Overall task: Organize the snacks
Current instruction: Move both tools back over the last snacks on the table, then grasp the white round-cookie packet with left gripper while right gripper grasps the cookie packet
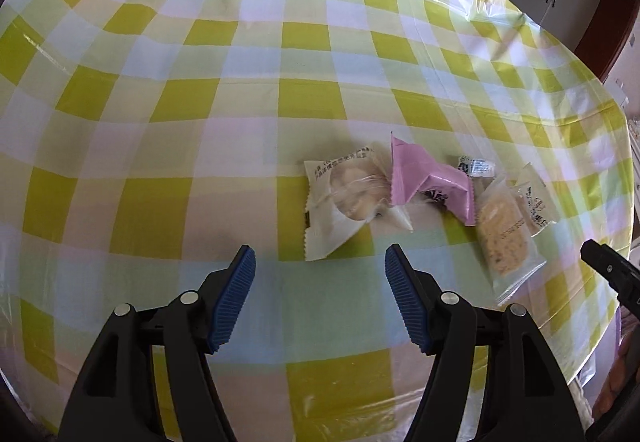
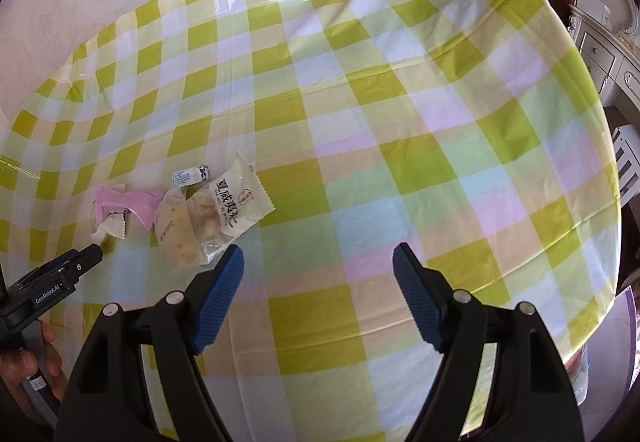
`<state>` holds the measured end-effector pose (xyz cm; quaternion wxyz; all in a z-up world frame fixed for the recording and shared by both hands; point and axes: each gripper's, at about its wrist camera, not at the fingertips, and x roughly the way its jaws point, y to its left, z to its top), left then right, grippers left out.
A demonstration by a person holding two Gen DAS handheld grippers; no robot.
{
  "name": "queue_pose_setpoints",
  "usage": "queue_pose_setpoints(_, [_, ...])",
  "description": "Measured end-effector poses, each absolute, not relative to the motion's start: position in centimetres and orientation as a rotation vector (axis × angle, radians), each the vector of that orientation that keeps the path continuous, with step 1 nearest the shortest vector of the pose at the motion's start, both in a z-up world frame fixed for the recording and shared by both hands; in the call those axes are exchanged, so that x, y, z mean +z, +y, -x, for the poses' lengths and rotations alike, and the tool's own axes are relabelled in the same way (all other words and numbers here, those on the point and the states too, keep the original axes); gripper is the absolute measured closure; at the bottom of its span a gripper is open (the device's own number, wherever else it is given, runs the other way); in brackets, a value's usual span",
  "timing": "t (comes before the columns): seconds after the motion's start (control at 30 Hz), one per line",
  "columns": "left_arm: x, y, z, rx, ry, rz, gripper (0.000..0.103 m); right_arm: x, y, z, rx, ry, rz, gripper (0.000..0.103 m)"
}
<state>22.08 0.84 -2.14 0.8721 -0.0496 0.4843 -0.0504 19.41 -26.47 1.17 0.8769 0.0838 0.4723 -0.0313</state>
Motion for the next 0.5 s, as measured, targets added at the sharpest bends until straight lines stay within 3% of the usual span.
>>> queue_pose_setpoints(0.5, [-1.8, -1.3, -25.6, -0.334, 0.844, -0.306, 0.023, -1.0, -23.8, -25.3, -0.045, 1.05, -0.37, 0.026])
